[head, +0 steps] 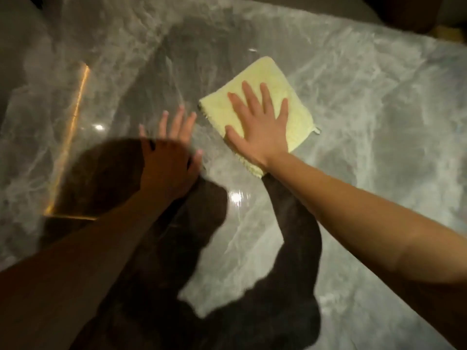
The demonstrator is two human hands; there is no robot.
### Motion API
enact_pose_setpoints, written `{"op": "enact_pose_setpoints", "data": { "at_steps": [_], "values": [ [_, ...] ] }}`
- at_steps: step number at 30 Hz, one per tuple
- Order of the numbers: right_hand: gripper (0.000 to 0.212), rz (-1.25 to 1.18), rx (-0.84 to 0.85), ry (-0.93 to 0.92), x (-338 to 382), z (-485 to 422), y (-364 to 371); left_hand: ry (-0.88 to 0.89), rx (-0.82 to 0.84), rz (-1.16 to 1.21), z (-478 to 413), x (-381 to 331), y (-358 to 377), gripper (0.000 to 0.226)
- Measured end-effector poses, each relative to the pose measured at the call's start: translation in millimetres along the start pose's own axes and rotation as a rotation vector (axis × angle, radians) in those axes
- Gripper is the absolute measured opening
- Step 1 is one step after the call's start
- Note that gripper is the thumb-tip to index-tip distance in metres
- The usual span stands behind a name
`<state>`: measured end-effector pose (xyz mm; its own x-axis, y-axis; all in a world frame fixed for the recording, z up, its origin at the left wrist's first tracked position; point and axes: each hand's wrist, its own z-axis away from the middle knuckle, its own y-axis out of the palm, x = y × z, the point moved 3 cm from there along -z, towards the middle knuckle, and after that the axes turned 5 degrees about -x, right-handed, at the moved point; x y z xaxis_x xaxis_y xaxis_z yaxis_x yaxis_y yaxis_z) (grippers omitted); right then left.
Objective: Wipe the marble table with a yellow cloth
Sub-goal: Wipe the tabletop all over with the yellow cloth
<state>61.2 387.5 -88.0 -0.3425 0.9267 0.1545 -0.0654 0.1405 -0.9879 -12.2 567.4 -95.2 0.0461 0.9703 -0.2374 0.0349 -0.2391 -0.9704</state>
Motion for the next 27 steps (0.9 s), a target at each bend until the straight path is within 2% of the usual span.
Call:
{"op": "enact_pose_setpoints", "data": {
  "at_steps": [3, 6, 10, 15, 22, 27],
  "values": [
    [0.069, -0.011, 0.006, -0.008, 28.2, 92.8, 7.5, -0.057, -0.089, 0.186, 3.7, 0.5, -2.0, 0.065],
    [0.070, -0.015, 0.030, -0.011, 60.2, 175.6, 12.5, -0.056, -0.080, 0.301, 6.1, 4.9, -9.2, 0.061],
    [0.070, -0.023, 0.094, 0.014, 104.0, 261.9, 14.6, 0.152, 0.010, 0.232, 29.5, 12.3, -17.1, 0.057],
    [0.072, -0.008, 0.182, -0.088, 143.7, 333.3, 17.9, 0.268, 0.039, 0.069, 55.0, 37.7, -20.9, 0.053],
    [0.067, -0.021, 0.164, -0.086, 142.3, 313.8, 21.9, 0.213, 0.036, -0.017, 31.9, 62.9, -25.7, 0.058],
    [0.065, -0.013, 0.098, -0.041, 119.9, 212.3, 19.4, 0.125, 0.072, -0.031, -4.6, 77.5, -19.7, 0.061]
  ]
}}
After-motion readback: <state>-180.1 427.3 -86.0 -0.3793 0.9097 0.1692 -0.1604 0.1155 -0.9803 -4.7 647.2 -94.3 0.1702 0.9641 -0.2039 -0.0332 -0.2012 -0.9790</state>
